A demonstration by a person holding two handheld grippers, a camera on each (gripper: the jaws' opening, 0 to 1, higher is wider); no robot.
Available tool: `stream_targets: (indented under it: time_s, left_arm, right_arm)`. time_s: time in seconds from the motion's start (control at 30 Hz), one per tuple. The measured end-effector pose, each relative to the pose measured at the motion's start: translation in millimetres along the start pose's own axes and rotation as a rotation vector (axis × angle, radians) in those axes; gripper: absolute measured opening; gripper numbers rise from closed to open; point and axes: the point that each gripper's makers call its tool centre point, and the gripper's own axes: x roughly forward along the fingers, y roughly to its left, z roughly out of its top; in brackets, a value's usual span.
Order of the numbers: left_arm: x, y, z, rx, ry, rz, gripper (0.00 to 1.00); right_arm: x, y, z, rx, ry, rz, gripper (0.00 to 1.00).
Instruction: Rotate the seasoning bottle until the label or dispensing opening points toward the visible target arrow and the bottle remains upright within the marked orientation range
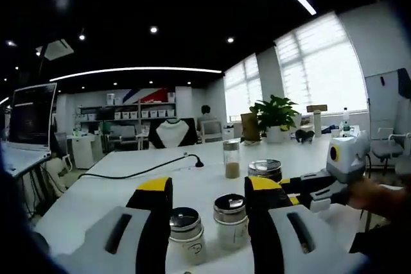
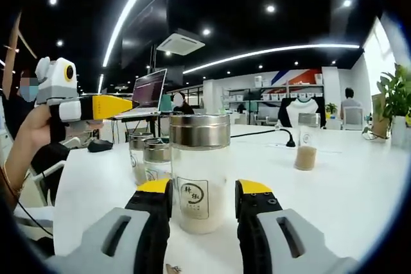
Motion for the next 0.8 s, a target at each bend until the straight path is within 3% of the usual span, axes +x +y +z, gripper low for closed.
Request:
stream_targets:
  time_s: [0.4, 0.8]
  left_arm:
    - [8, -19.8, -4.7, 0.004, 0.03, -0.066, 0.47]
    - [11, -17.1, -12.8, -0.032, 0.05, -0.028, 0.47]
  right_arm:
    - [4, 2, -2.7, 0.009, 0.015, 0.03, 0.33]
    - [4, -5, -0.9, -0.009, -0.031, -0.13, 0.32]
